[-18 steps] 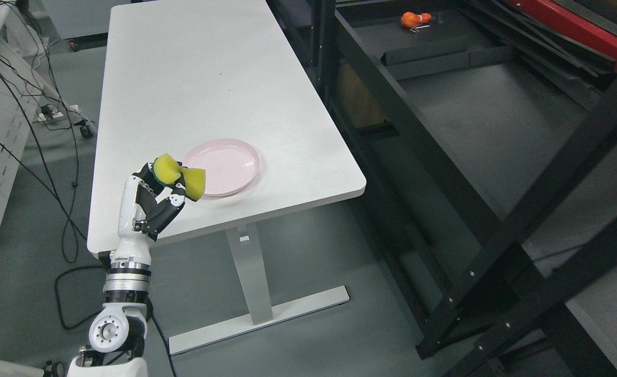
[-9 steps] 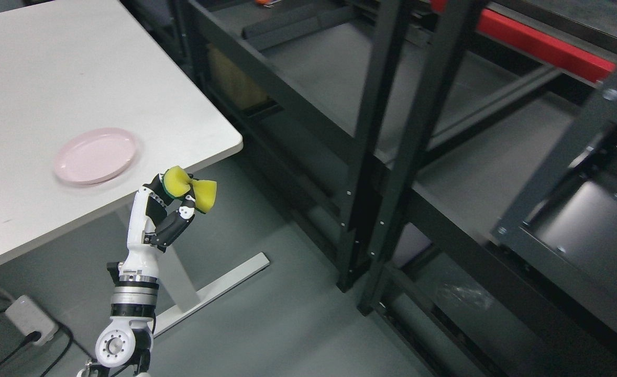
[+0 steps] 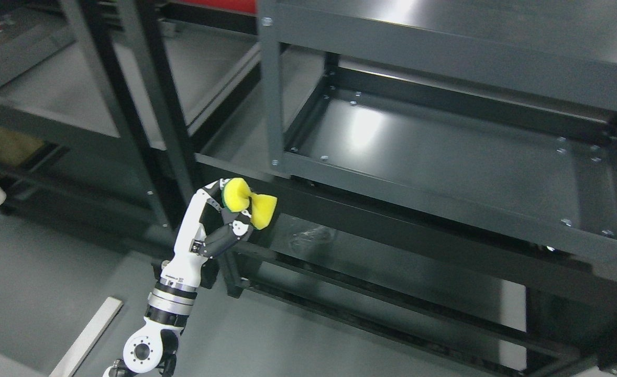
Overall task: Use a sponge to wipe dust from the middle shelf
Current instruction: 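Turn toward the metal shelf holding the sponge in the left hand, then wipe the sponge along the shelf surface, sweeping toward the left arm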
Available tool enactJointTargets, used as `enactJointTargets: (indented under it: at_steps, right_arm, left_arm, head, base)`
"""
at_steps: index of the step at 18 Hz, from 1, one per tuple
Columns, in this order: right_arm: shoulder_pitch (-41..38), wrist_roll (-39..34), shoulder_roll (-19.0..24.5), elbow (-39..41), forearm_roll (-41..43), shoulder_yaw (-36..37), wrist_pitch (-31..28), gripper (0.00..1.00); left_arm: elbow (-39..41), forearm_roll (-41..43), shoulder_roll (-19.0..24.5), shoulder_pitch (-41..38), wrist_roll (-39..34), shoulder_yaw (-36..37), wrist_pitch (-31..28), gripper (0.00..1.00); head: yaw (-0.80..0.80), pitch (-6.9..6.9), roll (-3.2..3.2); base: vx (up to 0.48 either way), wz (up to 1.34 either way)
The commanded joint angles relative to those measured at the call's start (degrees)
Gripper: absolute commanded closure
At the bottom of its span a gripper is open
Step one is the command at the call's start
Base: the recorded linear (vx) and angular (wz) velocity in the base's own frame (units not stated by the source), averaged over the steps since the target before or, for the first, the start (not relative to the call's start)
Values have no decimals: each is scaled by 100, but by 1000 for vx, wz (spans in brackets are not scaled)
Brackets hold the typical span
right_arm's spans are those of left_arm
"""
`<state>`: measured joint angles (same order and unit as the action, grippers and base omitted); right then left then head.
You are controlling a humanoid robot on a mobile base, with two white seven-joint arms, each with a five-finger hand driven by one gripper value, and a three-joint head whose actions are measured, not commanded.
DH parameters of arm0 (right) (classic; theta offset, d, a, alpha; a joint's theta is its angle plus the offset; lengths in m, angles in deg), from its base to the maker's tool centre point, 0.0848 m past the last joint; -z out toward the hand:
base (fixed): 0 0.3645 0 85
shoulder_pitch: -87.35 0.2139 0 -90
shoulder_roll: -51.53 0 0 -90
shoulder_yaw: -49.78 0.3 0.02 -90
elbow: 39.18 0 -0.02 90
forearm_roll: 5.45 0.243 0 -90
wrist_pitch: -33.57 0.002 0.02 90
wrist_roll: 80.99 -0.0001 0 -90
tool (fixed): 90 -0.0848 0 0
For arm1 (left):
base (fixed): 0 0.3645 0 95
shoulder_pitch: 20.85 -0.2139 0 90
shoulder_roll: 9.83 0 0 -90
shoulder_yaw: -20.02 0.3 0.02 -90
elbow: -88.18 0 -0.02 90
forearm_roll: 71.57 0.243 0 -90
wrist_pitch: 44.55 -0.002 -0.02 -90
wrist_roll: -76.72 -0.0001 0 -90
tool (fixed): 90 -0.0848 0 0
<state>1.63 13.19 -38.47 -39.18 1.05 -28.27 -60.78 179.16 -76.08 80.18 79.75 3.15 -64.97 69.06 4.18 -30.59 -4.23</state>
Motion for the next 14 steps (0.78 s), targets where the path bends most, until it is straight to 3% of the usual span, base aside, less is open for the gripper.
enactJointTargets:
  at_steps: [1,6,9,14]
  right_arm:
    - [3,4,-100,100,0,0,-4,0]
    - [3,4,-100,100,0,0,-4,0]
    - [3,4,-100,100,0,0,-4,0]
    - [3,4,-100,100,0,0,-4,0]
  left_arm:
    - [131,484,99,704,684,1651,529,100]
    - [96,2778,99,2741,1309,2573,715,100]
    - [87,3324,99,3919,1397,2848,715,100]
    - [-26,4281,99,5863,1951,2672,715,100]
  head:
    - [0,0,0]
    - [0,0,0]
    - [0,0,0]
    - [0,1,0]
  base:
    - [-97,-965]
    - [-26,-720]
    - [27,-404]
    - [14,-34]
